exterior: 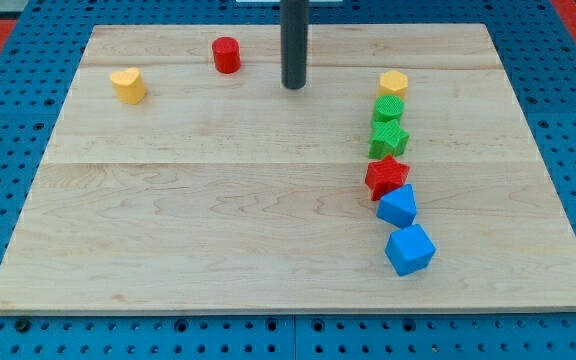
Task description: Move red circle near to the yellow hexagon
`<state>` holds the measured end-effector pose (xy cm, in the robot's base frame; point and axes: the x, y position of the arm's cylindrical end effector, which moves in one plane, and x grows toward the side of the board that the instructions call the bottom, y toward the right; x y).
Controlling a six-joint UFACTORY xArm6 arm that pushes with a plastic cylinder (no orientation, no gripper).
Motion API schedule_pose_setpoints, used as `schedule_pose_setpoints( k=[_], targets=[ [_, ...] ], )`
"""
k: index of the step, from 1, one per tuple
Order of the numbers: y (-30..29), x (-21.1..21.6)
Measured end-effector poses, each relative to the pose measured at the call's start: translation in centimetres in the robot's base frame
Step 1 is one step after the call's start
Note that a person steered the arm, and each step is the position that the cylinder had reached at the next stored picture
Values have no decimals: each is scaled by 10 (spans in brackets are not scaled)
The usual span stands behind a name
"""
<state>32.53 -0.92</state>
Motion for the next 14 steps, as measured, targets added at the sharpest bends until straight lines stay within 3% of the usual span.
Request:
schedule_pose_setpoints(
  k=[1,2,3,4,6,7,8,9,10,12,14],
  targets=[
    [-78,-18],
    [-124,-71],
    [-123,-86],
    [-55,-58],
    [102,-48],
    [121,-52],
    [75,-82],
    [151,-93],
    [235,-76],
    [205,-39],
    [161,-42]
  ],
)
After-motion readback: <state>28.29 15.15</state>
